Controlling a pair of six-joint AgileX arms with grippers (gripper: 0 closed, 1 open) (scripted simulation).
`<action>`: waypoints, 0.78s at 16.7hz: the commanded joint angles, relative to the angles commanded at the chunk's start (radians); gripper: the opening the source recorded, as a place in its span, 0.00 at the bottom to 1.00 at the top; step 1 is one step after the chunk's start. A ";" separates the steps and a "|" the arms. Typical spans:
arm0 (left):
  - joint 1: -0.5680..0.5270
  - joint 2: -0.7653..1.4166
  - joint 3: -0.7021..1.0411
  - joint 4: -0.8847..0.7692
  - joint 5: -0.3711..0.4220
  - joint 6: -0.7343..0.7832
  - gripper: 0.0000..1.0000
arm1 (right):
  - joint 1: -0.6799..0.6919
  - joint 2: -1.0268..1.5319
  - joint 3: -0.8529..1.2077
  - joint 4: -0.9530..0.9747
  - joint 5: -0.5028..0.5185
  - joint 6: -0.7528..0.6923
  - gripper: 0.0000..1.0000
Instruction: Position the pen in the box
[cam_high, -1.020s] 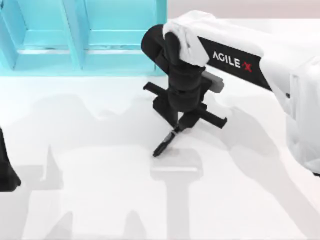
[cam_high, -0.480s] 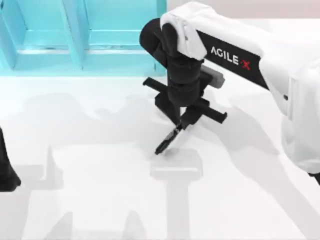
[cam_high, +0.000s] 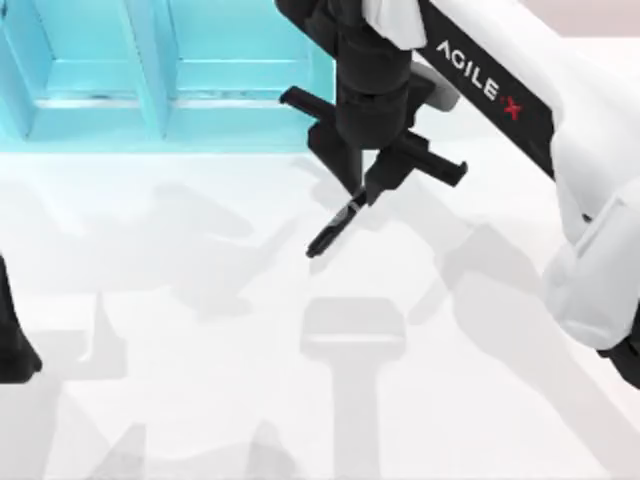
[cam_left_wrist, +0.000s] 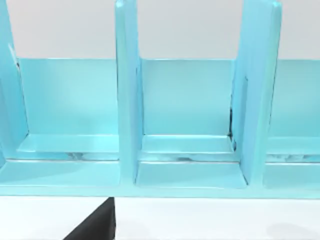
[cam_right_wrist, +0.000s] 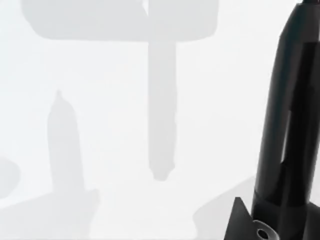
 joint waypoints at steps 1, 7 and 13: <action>0.000 0.000 0.000 0.000 0.000 0.000 1.00 | 0.000 0.005 0.029 -0.028 0.000 -0.002 0.00; 0.000 0.000 0.000 0.000 0.000 0.000 1.00 | 0.000 0.007 0.055 -0.052 0.000 -0.003 0.00; 0.000 0.000 0.000 0.000 0.000 0.000 1.00 | -0.162 -0.087 -0.099 0.000 0.002 -0.037 0.00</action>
